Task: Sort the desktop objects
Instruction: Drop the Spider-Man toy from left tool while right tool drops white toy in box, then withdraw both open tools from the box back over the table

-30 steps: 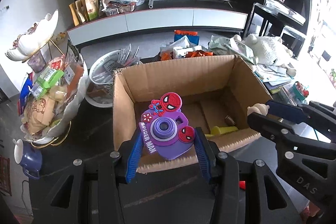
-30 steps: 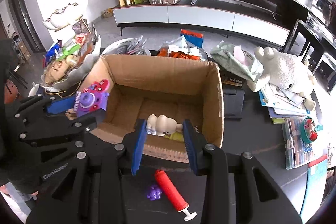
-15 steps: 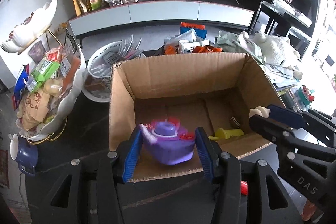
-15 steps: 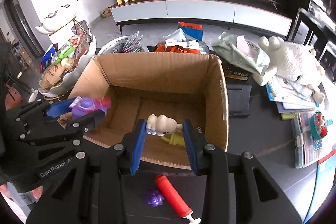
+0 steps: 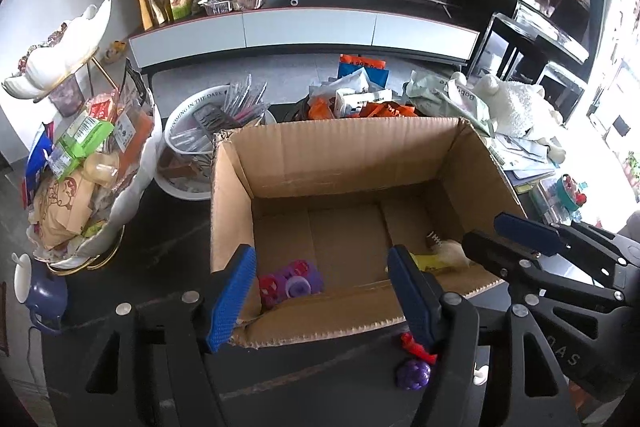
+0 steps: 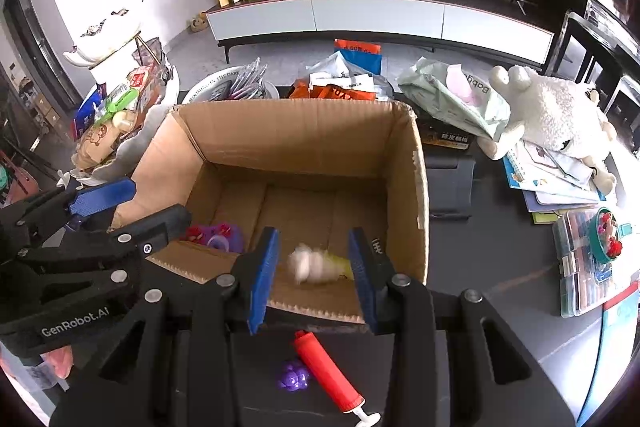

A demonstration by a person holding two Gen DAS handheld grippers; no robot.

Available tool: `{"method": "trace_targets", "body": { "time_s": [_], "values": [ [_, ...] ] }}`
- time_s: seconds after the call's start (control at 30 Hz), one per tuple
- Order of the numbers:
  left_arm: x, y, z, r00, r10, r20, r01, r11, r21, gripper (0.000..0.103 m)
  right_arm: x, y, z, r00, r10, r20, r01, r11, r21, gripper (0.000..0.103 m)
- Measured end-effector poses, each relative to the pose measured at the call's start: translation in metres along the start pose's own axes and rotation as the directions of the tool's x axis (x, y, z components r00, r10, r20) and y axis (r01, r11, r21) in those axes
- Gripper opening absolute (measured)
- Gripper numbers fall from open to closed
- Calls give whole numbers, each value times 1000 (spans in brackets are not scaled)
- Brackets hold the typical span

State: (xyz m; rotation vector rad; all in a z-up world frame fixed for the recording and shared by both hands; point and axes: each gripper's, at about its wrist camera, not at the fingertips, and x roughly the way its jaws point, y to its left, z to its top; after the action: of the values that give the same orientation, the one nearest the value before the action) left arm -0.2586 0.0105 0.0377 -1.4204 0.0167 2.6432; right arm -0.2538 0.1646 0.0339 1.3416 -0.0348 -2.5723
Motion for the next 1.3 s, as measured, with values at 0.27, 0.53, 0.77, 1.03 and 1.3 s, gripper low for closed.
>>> {"method": "trace_targets", "body": {
  "time_s": [0.27,0.53,0.77,1.03,1.3],
  "values": [
    [2,2,-2,1000,4,-5,-4,1000,-3,65,0,-1,0,1000,3,-6,-3,1000,4,34],
    [0,-1,-5,1000,5,1,-5,1000,8,65,-2,-4,-2,1000,-2,-1,2,1000,4,34],
    [-10,-5,-9,1000,5,18,-5,1000,19,65,-12,-4,-4,1000,-1,19,1,1000,-8,34],
    [-26,-7,-15,999,12,52,-14,999,35,66,-26,0,-9,999,6,41,-5,1000,-28,34],
    [-40,-6,-25,998,2,66,-4,1000,26,79,-40,4,-20,998,-24,62,26,999,-30,51]
  ]
}}
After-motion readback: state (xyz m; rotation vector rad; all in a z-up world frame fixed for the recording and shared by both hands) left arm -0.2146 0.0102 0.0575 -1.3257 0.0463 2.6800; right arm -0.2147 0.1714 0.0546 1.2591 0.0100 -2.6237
